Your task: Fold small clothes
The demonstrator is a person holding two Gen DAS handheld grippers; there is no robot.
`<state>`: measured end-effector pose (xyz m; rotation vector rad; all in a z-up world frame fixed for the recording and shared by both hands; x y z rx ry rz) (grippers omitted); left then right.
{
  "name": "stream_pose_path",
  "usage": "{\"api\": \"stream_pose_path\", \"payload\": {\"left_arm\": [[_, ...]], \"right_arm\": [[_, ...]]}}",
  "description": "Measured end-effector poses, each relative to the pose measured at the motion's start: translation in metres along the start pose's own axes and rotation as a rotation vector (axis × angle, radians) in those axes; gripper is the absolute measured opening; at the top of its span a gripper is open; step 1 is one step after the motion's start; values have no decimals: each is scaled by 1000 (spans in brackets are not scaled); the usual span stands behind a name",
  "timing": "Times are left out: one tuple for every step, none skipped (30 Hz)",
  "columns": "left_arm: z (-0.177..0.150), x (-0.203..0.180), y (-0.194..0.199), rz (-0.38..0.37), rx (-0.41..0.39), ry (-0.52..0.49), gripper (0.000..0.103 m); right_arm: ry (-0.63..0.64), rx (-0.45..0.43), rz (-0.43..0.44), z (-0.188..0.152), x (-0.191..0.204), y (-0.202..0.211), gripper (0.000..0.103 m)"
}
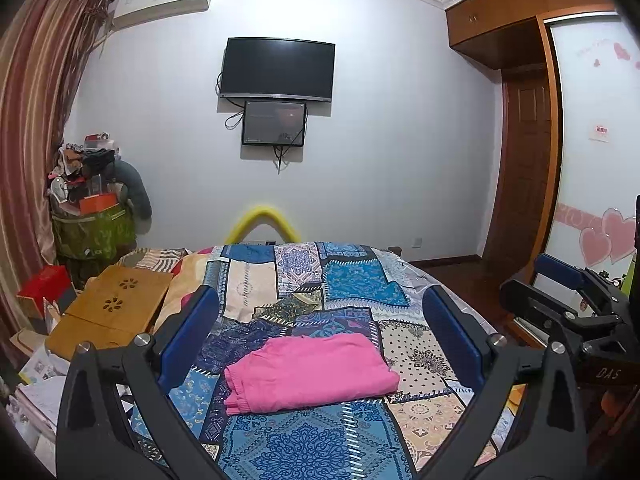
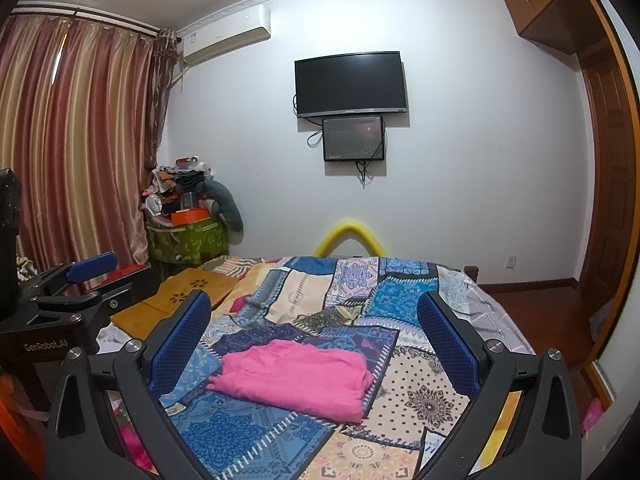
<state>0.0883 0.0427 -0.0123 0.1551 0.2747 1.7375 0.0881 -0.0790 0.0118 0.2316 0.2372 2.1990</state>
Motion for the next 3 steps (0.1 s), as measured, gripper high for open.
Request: {"api": "stream_pose_path", "payload": {"left_arm": [[0, 1, -1, 0, 2, 3, 103], [-1, 1, -1, 0, 3, 4, 103], [-1, 2, -1, 1, 5, 6, 103]], "right_arm": [[0, 1, -1, -1, 0, 0, 102], [-1, 2, -1, 0, 0, 0, 102], [-1, 3, -1, -1, 0, 0, 102]]}}
Point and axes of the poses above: each gripper's, at about its wrist camera, not at the fingertips, and y roughly against the way its jaws point, x to its left, z to its top, the point moved 9 cm from there along -y, roughly the way its jaws point, and after that the axes turned 6 degrees about z, right-handed, at the moved point
